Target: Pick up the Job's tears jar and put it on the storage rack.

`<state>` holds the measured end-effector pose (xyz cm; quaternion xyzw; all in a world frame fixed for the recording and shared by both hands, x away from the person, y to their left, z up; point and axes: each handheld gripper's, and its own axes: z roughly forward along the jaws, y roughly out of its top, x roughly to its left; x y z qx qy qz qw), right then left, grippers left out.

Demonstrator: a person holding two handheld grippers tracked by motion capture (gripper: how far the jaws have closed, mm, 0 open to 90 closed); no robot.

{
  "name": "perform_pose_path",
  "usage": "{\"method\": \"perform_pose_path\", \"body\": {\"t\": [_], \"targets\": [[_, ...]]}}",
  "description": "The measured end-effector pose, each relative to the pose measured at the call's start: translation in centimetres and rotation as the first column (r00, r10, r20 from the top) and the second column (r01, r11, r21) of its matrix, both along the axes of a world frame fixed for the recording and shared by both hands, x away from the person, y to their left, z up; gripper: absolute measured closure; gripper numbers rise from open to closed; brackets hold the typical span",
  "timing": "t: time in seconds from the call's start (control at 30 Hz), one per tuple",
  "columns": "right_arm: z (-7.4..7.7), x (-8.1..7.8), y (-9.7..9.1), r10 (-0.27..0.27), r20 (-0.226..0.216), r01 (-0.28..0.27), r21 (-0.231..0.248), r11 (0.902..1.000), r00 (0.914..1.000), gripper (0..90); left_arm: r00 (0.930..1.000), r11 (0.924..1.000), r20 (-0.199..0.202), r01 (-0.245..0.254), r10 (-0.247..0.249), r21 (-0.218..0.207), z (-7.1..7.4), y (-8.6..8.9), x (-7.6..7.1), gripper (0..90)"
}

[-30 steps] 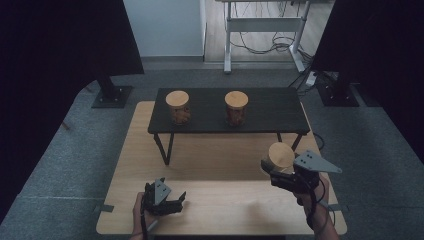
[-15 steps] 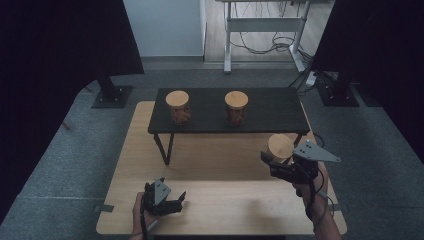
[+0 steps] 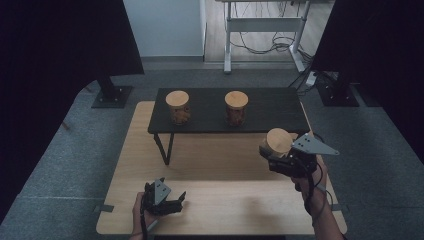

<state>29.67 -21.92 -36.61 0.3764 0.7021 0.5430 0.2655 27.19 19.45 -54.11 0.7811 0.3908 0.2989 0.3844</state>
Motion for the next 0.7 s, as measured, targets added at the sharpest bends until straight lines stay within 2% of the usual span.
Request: {"method": "perform_pose_path", "body": {"t": [0.7], "targets": [[1.6, 2.0, 0.1, -0.016, 0.01, 0.016, -0.022, 0.9996, 0.9998, 24.9, 1.0, 1.0, -0.002, 0.002, -0.002, 0.002, 0.0, -0.1, 0.0, 7.4]]}}
